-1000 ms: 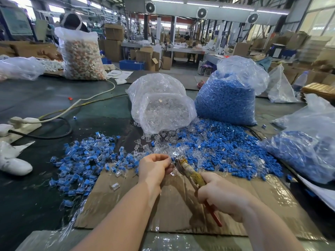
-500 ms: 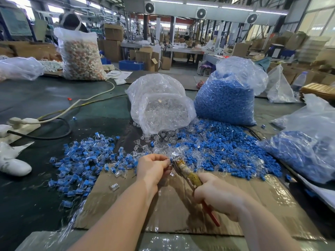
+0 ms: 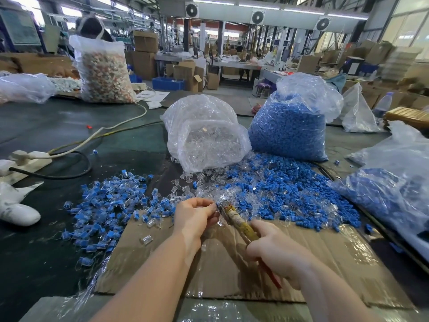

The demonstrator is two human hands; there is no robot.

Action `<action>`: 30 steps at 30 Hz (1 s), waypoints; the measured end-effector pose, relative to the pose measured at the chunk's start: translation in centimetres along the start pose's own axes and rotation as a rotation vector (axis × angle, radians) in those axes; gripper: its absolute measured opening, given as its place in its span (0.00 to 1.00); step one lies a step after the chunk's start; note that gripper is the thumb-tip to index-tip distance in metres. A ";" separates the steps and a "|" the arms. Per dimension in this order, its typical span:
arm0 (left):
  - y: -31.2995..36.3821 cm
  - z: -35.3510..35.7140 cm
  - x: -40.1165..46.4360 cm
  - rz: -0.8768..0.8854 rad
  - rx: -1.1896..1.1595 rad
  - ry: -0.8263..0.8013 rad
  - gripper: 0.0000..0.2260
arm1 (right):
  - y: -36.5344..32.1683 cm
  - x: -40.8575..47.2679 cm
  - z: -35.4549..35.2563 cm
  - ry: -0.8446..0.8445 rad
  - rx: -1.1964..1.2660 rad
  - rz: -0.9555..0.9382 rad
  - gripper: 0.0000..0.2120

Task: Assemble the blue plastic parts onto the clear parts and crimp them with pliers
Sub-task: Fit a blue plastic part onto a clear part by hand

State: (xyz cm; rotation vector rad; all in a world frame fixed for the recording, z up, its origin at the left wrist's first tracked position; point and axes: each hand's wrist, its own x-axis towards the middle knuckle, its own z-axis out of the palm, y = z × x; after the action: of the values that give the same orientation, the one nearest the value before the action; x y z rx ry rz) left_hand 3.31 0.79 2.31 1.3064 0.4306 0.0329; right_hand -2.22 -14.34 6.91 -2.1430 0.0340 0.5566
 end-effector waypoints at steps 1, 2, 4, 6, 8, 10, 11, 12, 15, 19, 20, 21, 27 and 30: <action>-0.1 -0.1 0.0 -0.003 -0.011 0.003 0.05 | 0.1 -0.1 0.0 -0.019 0.115 0.034 0.13; -0.1 -0.3 0.0 -0.001 -0.020 0.019 0.05 | 0.3 -0.3 0.0 -0.019 0.211 0.059 0.13; 0.1 -1.1 0.2 0.065 0.028 0.092 0.05 | 1.1 -0.1 0.0 0.090 0.214 0.037 0.12; 0.6 -2.5 0.6 0.237 0.267 0.201 0.04 | 2.5 0.7 -0.4 0.307 0.061 -0.012 0.10; 1.3 -4.5 1.0 0.440 0.604 0.328 0.04 | 4.0 1.4 -1.4 0.527 -0.216 0.003 0.13; 2.1 -6.4 1.7 0.579 0.778 0.415 0.06 | 5.3 1.6 -2.3 0.685 -0.467 0.057 0.21; 2.4 -7.3 2.1 0.607 0.833 0.448 0.07 | 5.9 1.6 -2.7 0.727 -0.554 0.099 0.24; 2.6 -8.1 2.5 0.616 0.888 0.473 0.08 | 6.4 1.7 -3.0 0.746 -0.614 0.145 0.27; 2.5 -9.9 3.3 0.578 1.054 0.494 0.09 | 8.0 2.0 -3.4 0.759 -0.718 0.240 0.29; 1.9 -10.5 3.4 0.453 1.279 0.514 0.11 | 8.8 2.4 -3.5 0.773 -0.763 0.279 0.28; 1.8 -10.3 3.3 0.447 1.319 0.531 0.11 | 8.8 2.4 -3.4 0.767 -0.784 0.287 0.28; 1.7 -9.9 3.2 0.457 1.325 0.544 0.11 | 8.7 2.4 -3.4 0.758 -0.803 0.302 0.29; 0.7 -6.1 2.1 0.702 1.045 0.365 0.08 | 7.1 3.1 -2.7 0.829 -0.821 0.128 0.24; -0.6 -3.0 0.9 0.759 0.937 0.175 0.06 | 5.9 4.3 -2.0 0.787 -0.814 -0.029 0.14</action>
State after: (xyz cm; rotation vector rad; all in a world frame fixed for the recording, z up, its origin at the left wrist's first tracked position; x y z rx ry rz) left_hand 3.07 3.69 0.90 2.3452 0.0471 0.6482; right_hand 1.02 -18.70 1.66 -3.0211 0.2438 -0.4103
